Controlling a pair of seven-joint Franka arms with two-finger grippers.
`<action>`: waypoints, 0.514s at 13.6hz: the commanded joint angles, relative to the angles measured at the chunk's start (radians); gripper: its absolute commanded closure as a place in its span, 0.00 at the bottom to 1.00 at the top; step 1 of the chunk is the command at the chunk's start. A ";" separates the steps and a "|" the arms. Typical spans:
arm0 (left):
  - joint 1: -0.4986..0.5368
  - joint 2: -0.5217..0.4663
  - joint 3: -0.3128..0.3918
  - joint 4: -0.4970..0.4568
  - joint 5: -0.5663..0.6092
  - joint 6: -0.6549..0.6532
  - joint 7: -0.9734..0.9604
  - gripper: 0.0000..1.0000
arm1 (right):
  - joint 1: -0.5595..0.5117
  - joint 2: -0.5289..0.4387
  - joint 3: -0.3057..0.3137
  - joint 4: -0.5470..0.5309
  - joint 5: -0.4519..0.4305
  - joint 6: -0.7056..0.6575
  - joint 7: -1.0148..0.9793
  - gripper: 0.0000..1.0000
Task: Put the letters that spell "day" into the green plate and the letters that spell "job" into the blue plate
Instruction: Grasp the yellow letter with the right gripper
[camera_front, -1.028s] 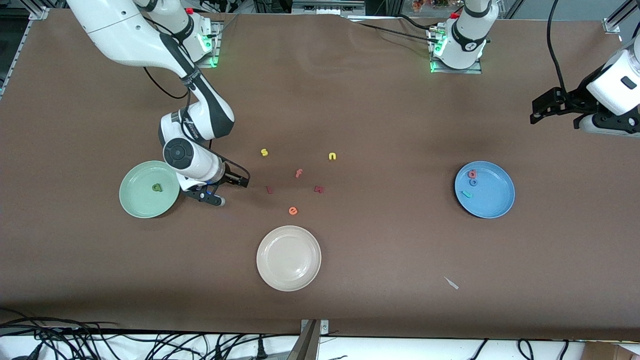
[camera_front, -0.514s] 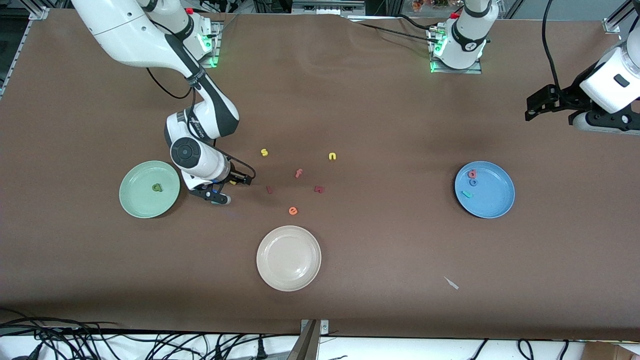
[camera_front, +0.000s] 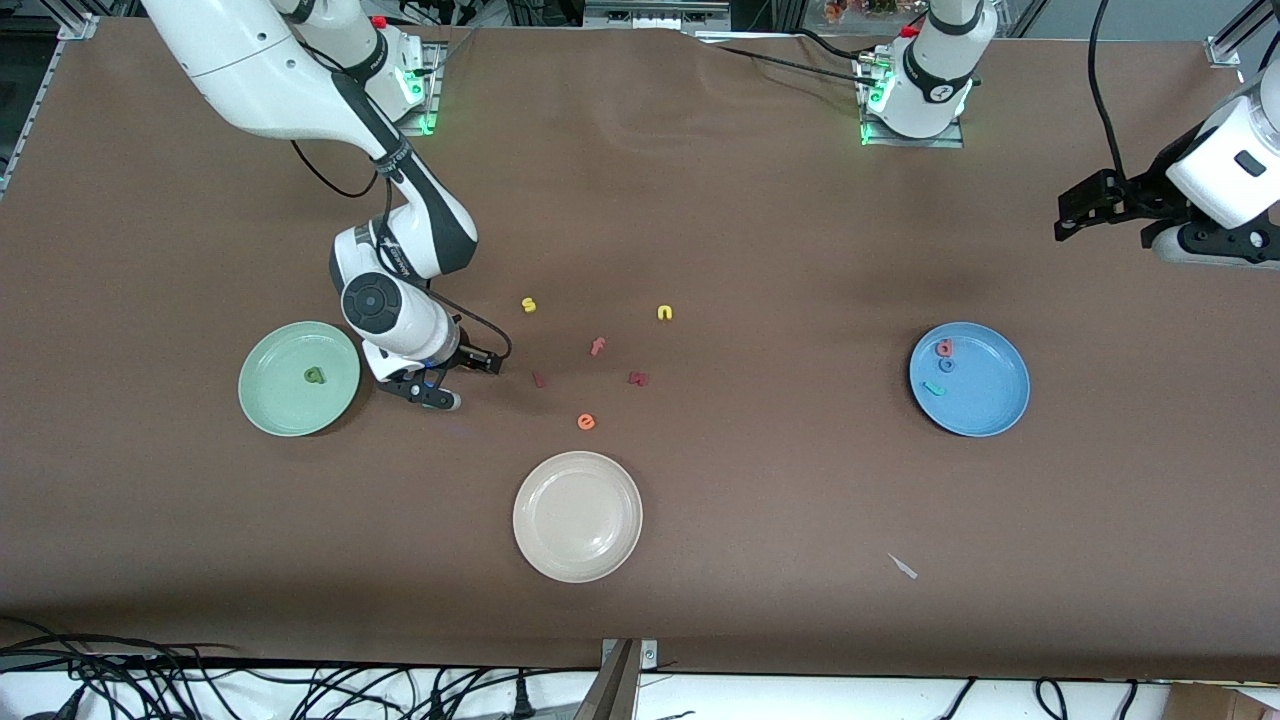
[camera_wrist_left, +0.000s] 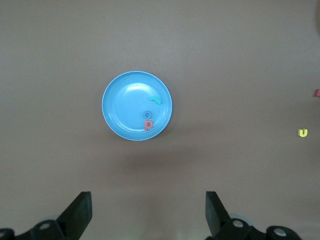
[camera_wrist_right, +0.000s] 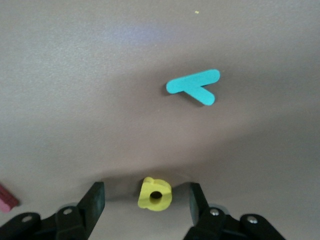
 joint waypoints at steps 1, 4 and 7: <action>0.003 0.015 0.001 0.035 -0.026 -0.026 0.002 0.00 | -0.003 -0.005 0.000 -0.012 -0.019 0.016 -0.008 0.30; 0.001 0.015 0.001 0.035 -0.026 -0.026 0.002 0.00 | -0.003 -0.006 0.000 -0.012 -0.019 0.016 -0.013 0.37; 0.006 0.016 0.001 0.035 -0.026 -0.026 0.005 0.00 | -0.003 -0.006 0.000 -0.018 -0.019 0.022 -0.013 0.44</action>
